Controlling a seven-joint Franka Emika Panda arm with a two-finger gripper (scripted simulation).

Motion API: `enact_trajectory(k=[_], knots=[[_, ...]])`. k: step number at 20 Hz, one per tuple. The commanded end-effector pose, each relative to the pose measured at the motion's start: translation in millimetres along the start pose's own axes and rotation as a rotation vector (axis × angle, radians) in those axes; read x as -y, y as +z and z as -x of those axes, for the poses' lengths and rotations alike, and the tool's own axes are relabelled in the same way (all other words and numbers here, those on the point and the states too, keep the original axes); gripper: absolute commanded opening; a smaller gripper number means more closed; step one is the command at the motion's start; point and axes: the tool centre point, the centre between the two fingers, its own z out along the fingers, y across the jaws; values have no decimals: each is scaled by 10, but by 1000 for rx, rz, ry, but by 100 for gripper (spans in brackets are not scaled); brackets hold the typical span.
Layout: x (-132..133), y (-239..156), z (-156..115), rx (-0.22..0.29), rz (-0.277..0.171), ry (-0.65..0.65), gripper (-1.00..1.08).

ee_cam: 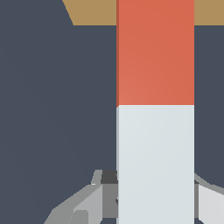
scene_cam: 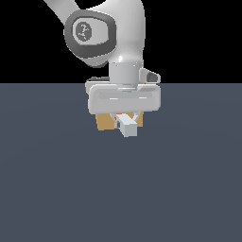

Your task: Insert the peg into the horizontal hole in a box.

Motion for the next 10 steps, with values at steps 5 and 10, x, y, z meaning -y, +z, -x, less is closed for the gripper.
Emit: enact_trajectory(k=[5,10], knots=[[-35,-23,13,1,5,2,-100],[-23,-14,-26,0,3,2,-100]])
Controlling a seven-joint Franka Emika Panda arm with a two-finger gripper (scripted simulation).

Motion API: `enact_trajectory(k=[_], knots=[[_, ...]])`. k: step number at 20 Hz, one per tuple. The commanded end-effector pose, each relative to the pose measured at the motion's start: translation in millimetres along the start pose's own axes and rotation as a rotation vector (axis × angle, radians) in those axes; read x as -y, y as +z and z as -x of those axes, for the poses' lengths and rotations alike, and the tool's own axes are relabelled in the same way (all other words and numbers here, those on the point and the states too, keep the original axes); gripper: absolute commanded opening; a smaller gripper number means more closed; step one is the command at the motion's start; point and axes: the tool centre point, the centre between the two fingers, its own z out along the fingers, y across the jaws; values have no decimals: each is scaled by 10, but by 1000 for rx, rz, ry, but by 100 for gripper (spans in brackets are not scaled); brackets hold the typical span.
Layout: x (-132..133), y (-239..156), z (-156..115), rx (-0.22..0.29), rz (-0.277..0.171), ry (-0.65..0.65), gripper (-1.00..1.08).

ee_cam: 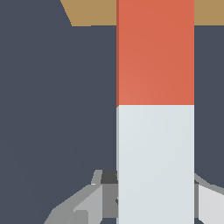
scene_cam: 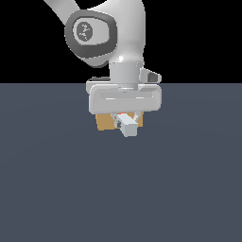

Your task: Insert the peg into the horizontal hole in a box.

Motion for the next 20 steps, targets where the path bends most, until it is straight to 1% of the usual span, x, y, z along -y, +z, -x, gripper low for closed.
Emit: enact_trajectory(k=[1,5,10,13,16,20], knots=[[-6,-12,-55,0,2,-1,-100],[0,-15,-264,0,3,-1,-100],[4,-18,-689,0,4,-1,-100],[4,-22,-900,0,4,-1,-100],[-2,-21,-1033,0,4,-1,-100],[-13,-21,-1095,0,4,-1,-100]])
